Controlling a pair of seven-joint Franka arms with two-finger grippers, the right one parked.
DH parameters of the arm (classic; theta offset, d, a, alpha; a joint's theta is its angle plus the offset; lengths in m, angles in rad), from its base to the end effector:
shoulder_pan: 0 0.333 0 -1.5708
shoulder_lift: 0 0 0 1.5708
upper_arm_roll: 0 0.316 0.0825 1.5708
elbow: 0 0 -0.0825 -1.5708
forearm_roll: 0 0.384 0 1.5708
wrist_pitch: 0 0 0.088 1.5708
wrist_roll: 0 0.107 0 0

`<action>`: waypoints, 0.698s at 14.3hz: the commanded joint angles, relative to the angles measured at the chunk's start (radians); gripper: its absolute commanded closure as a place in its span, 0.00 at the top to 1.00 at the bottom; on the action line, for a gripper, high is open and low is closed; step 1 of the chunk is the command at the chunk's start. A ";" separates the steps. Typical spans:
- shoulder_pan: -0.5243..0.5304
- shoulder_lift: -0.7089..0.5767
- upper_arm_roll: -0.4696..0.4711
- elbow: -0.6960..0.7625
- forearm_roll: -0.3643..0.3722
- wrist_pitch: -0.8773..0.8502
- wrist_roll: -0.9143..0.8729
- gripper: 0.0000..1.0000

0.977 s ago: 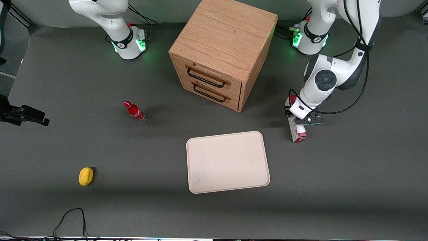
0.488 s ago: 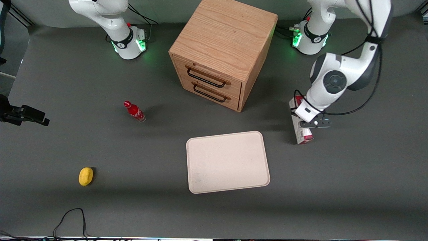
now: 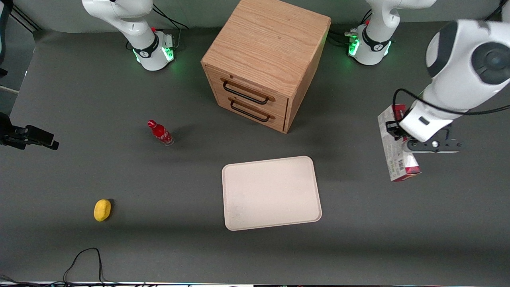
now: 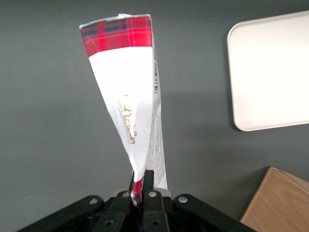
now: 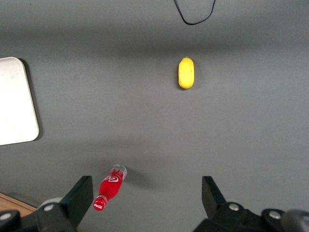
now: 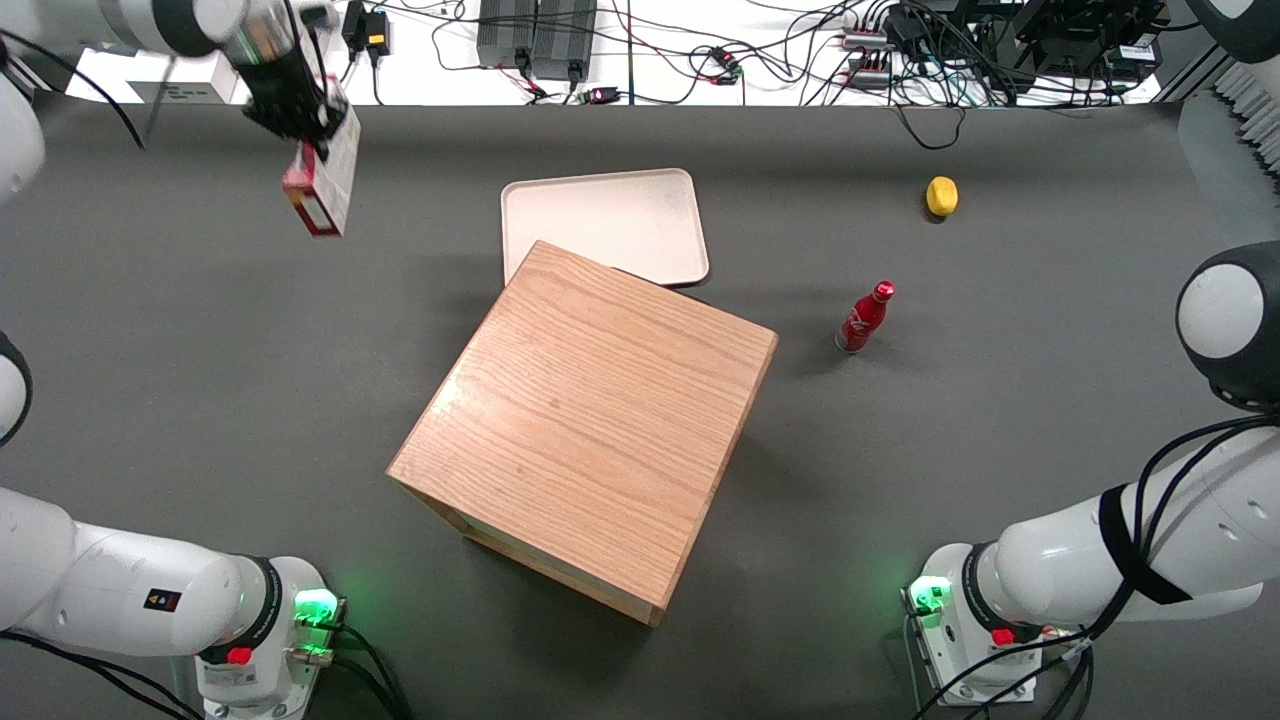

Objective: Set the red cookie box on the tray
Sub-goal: 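Lift the cookie box off the table with the left gripper, then carry the held cookie box over the cream tray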

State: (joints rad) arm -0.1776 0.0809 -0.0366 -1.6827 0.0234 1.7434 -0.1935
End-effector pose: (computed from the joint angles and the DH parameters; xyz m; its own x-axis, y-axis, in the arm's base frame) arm 0.5735 -0.1219 0.5400 0.9996 -0.0247 -0.0160 -0.0250 -0.9994 -0.0235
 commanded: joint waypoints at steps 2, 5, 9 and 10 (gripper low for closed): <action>-0.037 0.204 0.001 0.401 -0.079 -0.227 -0.012 0.00; -0.103 0.367 -0.002 0.644 -0.080 -0.306 -0.153 0.00; -0.189 0.546 -0.014 0.764 -0.071 -0.242 -0.323 0.00; -0.207 0.583 -0.014 0.768 -0.066 -0.201 -0.345 0.00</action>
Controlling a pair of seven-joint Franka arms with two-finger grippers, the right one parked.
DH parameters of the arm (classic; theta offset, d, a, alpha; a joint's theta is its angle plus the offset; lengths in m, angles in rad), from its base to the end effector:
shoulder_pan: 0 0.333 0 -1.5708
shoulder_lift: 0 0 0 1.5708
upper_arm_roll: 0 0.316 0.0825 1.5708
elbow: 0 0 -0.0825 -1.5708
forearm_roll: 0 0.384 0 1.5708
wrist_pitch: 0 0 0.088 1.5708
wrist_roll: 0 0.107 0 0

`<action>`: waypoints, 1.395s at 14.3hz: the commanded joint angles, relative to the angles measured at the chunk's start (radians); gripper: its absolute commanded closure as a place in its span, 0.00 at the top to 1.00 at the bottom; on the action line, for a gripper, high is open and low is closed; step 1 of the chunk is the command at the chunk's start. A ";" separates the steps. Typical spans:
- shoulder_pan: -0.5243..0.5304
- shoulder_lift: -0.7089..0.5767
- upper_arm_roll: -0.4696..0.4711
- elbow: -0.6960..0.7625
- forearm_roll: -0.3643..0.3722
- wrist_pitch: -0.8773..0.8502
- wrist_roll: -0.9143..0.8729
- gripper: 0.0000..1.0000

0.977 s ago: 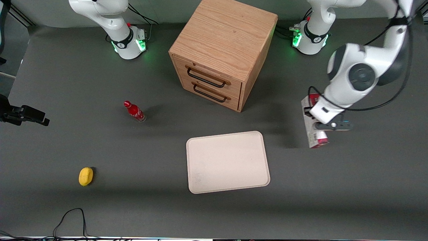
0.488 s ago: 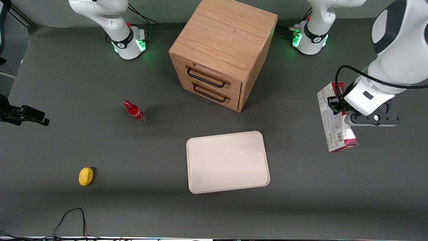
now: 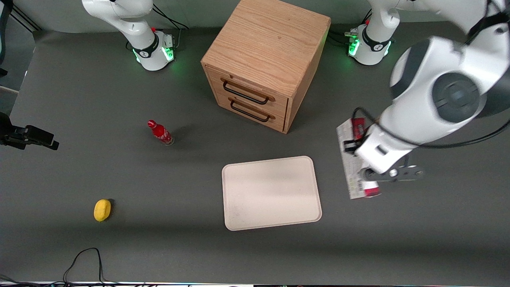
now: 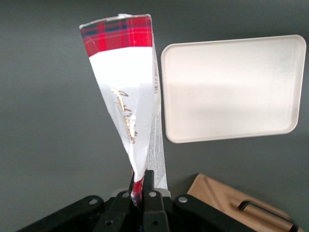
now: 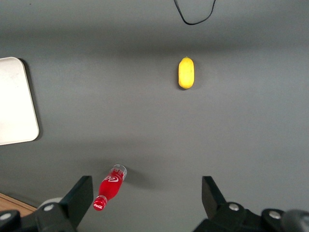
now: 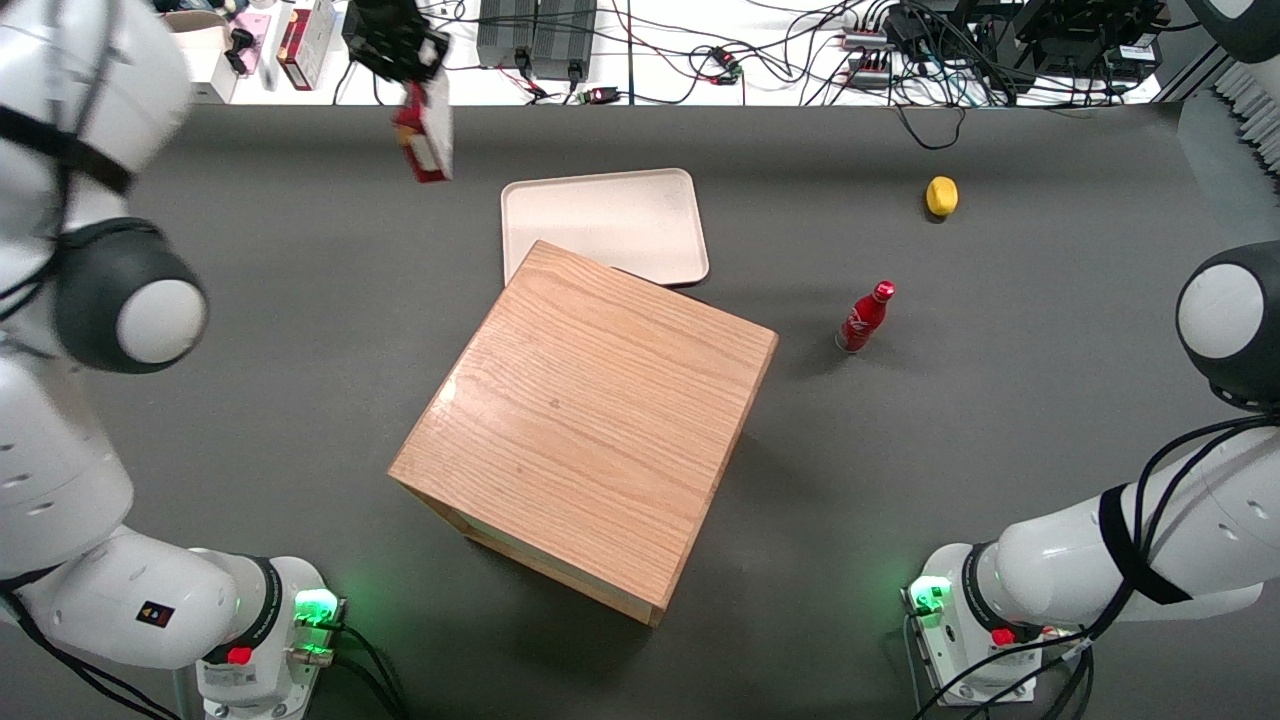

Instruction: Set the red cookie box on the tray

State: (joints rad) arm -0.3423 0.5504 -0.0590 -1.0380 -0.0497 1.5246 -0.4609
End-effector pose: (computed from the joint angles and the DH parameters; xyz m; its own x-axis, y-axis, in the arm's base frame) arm 0.6486 -0.2682 0.5233 0.9937 0.0642 -0.0920 0.0685 -0.9967 0.0441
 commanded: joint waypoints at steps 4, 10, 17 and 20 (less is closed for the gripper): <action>-0.075 0.239 -0.001 0.099 0.105 0.163 -0.102 0.00; -0.076 0.319 -0.001 -0.063 0.123 0.428 -0.134 0.00; -0.093 0.327 -0.033 -0.086 0.126 0.454 -0.182 0.00; -0.096 0.322 -0.035 -0.097 0.148 0.447 -0.186 0.00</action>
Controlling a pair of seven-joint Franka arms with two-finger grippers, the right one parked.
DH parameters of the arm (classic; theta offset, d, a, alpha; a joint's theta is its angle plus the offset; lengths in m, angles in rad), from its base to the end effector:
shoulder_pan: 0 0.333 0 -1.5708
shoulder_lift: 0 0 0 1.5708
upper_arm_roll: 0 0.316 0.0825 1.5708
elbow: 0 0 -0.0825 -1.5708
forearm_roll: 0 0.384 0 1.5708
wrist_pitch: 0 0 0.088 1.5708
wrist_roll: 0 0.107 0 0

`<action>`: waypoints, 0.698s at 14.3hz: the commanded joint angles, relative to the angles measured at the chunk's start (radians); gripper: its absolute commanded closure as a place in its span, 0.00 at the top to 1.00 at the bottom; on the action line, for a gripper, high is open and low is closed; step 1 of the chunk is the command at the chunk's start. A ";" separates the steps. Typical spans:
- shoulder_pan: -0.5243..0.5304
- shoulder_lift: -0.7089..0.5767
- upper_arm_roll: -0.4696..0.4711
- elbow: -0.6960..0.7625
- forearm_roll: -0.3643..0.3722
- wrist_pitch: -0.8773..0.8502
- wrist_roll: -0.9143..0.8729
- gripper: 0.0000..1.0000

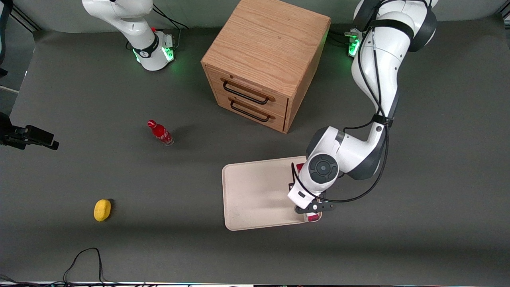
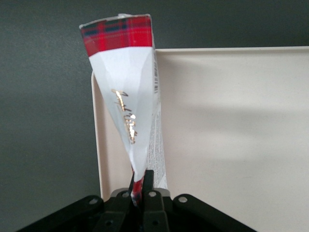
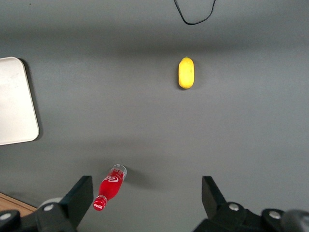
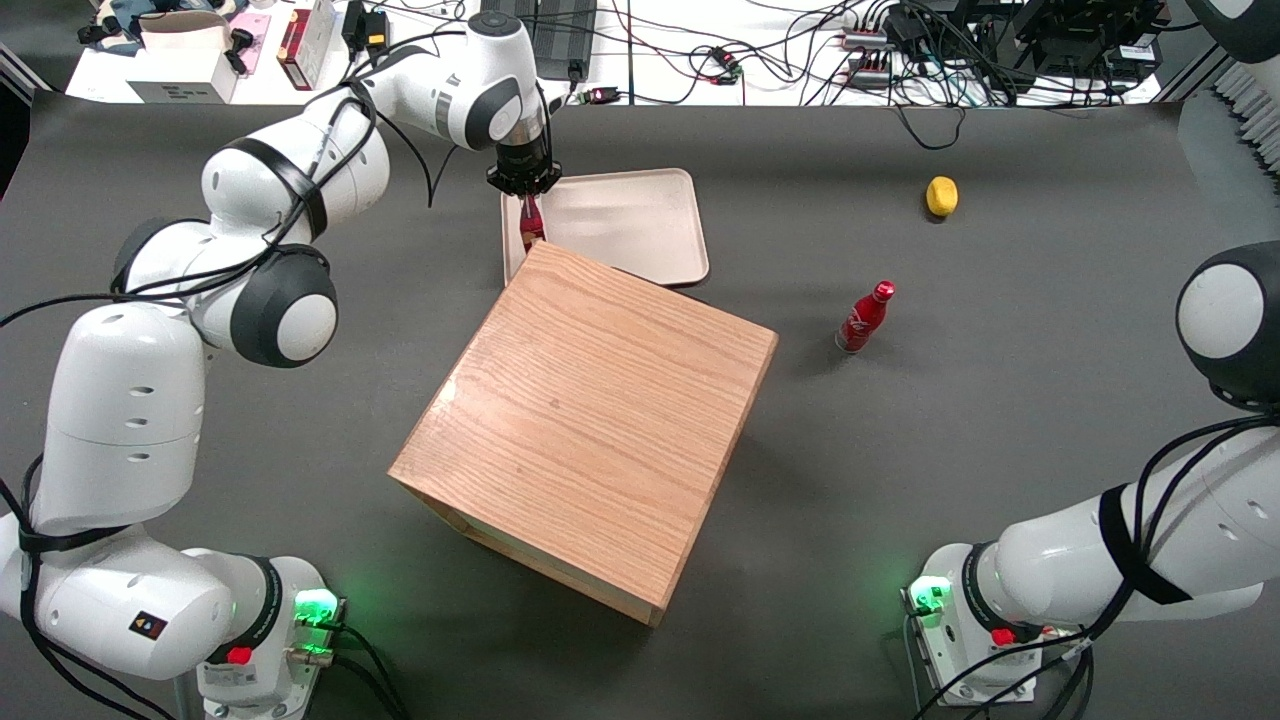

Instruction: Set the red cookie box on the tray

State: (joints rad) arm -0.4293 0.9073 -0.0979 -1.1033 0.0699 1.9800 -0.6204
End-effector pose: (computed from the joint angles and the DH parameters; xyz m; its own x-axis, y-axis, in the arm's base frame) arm 0.6767 -0.3616 0.2659 0.9945 0.1007 -0.0299 0.1007 -0.9949 -0.0045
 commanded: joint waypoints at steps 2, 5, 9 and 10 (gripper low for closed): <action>-0.008 -0.033 0.004 -0.047 0.044 -0.003 -0.024 0.00; -0.008 -0.033 0.006 -0.067 0.050 0.011 -0.048 1.00; 0.030 -0.086 -0.002 -0.070 0.051 -0.007 -0.016 1.00; 0.062 -0.135 -0.009 -0.094 0.044 -0.010 0.022 1.00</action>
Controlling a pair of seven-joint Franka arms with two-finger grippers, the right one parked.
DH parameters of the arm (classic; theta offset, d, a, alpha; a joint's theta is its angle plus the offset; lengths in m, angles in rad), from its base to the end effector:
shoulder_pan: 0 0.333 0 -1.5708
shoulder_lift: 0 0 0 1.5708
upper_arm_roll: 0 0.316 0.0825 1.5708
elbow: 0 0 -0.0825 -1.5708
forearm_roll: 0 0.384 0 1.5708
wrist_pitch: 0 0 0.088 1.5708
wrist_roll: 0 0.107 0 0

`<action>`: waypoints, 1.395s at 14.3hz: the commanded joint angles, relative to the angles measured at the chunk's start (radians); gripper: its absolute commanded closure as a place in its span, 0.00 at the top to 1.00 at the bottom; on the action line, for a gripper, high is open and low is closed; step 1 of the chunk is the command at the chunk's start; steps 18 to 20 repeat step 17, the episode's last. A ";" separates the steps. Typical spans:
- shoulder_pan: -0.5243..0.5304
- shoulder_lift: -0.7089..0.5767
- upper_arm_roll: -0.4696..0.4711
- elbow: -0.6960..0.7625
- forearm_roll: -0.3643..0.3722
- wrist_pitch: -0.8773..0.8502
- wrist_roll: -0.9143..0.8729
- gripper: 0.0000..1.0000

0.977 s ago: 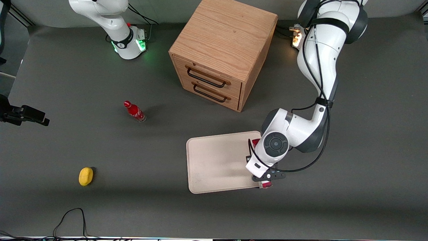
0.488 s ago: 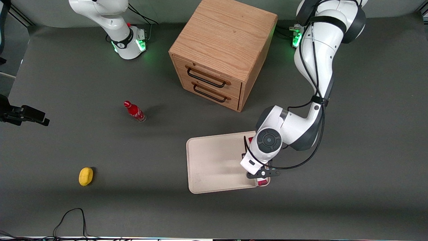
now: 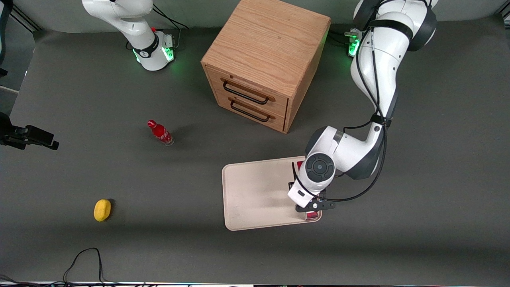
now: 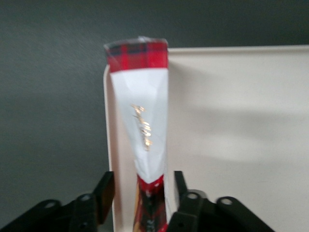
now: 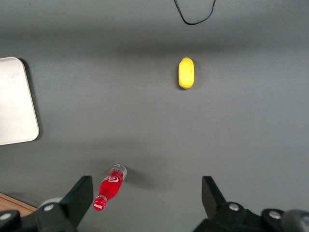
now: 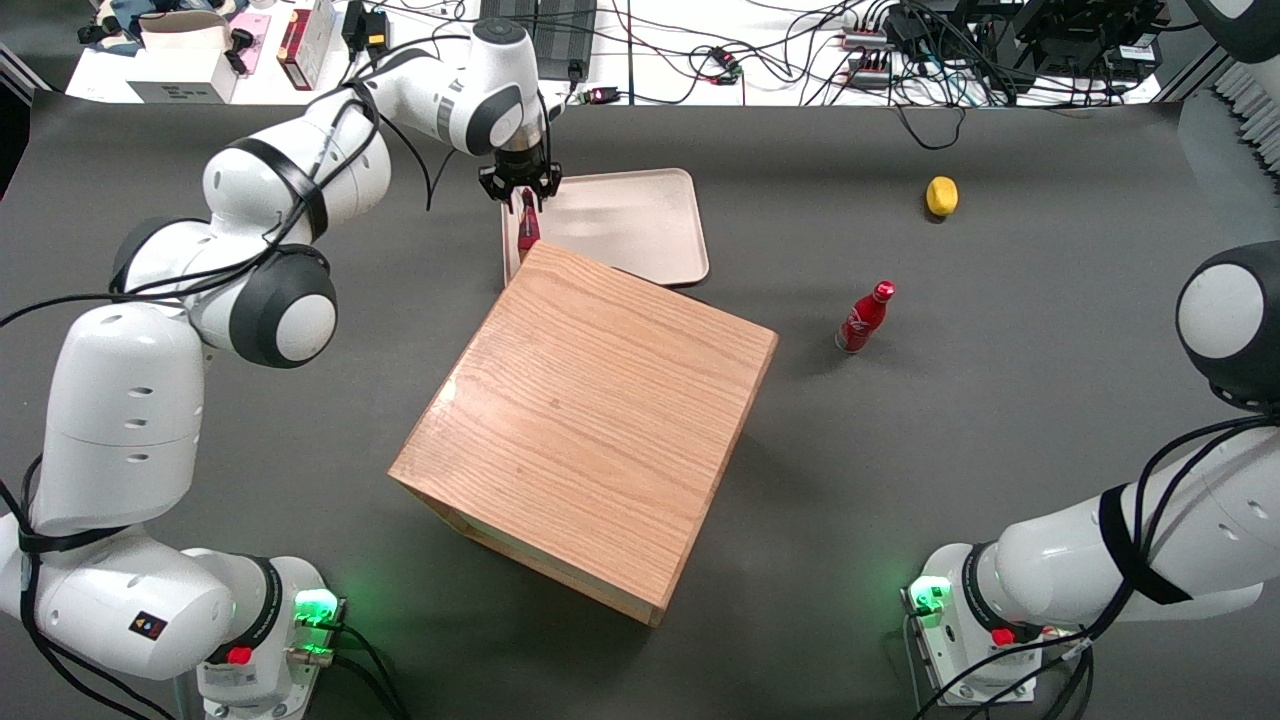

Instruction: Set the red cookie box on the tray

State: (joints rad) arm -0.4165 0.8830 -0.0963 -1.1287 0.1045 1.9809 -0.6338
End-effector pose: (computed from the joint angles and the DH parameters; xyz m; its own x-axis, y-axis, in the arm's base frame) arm 0.6794 -0.3494 0.2727 0.9937 0.1119 -0.0100 0.1115 -0.9932 -0.0325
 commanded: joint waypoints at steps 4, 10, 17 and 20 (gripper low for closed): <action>0.145 -0.421 0.045 -0.302 -0.061 -0.034 0.151 1.00; 0.291 -0.760 0.061 -0.468 -0.051 -0.295 0.420 1.00; 0.386 -1.033 0.061 -0.643 -0.066 -0.339 0.531 1.00; 0.386 -1.033 0.061 -0.643 -0.066 -0.339 0.531 1.00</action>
